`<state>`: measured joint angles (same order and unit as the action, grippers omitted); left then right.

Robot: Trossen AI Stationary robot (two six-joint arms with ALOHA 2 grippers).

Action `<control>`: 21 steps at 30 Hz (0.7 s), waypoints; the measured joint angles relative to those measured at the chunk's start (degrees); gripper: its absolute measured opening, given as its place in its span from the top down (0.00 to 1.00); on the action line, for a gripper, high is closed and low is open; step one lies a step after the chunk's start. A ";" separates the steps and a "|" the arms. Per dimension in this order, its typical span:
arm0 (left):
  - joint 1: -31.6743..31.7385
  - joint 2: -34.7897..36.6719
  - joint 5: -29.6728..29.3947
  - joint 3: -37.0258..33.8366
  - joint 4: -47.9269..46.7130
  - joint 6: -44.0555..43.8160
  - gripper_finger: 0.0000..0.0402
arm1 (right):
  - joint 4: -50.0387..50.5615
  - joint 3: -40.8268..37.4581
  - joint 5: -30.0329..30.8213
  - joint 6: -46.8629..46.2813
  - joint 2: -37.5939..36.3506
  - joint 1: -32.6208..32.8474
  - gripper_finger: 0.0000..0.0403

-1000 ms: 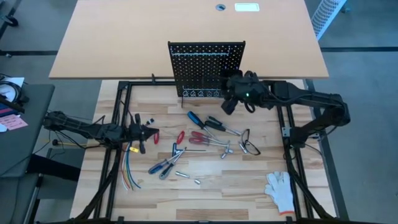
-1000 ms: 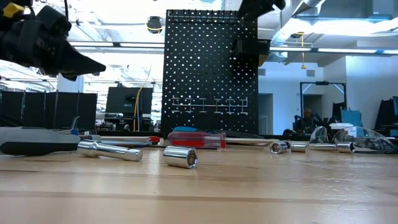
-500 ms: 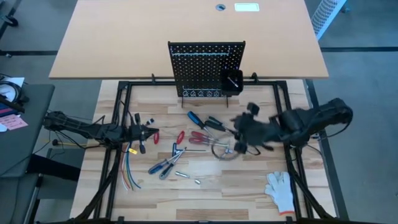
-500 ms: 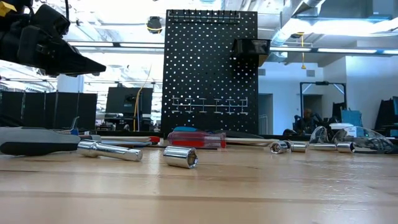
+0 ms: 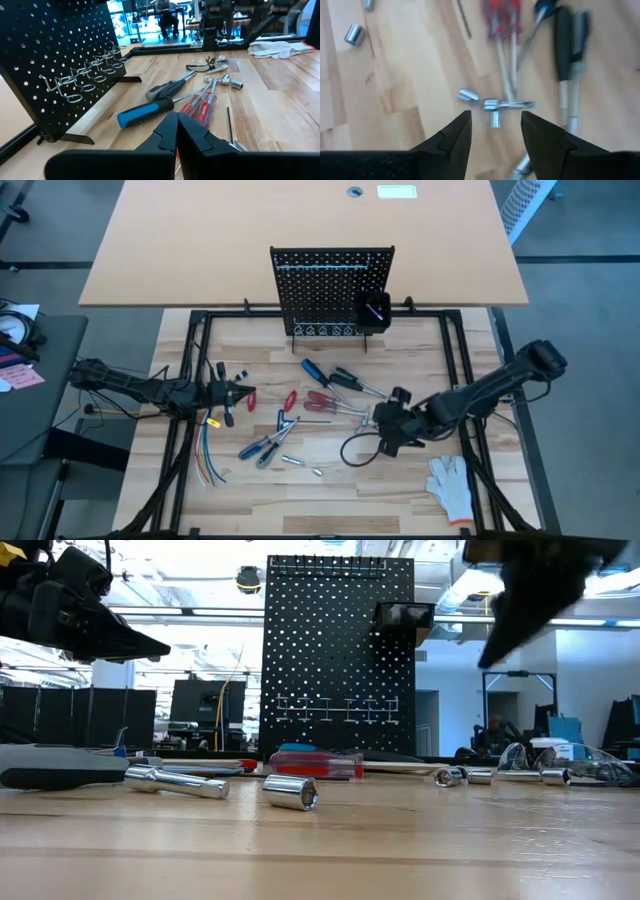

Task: Hang tools onto peg board
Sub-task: Put the socket into the bin of the pegboard

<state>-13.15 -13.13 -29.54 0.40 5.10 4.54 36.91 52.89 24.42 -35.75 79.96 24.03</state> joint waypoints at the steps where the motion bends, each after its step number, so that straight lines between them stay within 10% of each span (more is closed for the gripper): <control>1: 0.00 0.00 0.02 0.00 0.00 0.00 1.00 | -1.86 -1.62 -0.52 0.00 0.00 0.02 0.56; 21: 0.00 0.00 0.04 0.00 0.00 0.00 1.00 | -25.09 -18.69 -2.04 0.83 -0.04 -0.20 0.56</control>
<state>-13.15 -13.13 -29.50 0.40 5.10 4.54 11.82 34.20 22.38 -34.91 79.92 23.83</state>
